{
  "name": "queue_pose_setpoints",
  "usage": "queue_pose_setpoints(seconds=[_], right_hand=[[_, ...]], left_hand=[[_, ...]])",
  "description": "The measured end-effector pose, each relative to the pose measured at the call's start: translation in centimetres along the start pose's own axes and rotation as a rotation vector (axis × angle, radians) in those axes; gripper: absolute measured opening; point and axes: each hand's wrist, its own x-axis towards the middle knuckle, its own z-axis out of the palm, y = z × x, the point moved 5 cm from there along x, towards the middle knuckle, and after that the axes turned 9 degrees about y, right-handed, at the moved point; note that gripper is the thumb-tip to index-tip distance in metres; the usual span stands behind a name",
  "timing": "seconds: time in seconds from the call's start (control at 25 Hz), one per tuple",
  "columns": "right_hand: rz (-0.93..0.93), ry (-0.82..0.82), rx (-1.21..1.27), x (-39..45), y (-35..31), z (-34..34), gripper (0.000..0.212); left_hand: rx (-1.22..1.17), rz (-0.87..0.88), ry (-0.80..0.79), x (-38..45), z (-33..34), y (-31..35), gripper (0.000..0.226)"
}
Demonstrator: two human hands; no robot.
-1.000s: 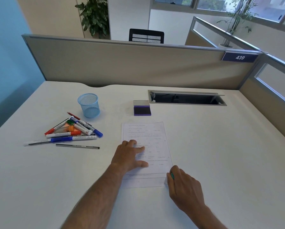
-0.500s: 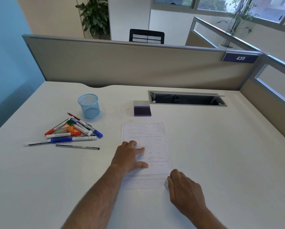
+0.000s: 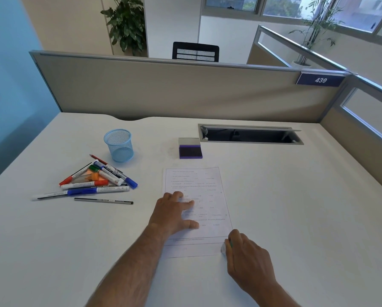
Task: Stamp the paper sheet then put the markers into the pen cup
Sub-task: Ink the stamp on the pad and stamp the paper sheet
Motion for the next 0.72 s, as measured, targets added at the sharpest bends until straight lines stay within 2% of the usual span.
queue_pose_setpoints(seconds=[0.48, 0.72], right_hand=[[-0.001, -0.052, -0.006, 2.1, -0.1, 0.4, 0.015], [-0.008, -0.028, 0.014, 1.6, 0.1, 0.5, 0.014]], left_hand=[[-0.02, -0.013, -0.009, 0.0, 0.2, -0.1, 0.084], [-0.011, -0.015, -0.017, 0.1, 0.2, -0.1, 0.085]])
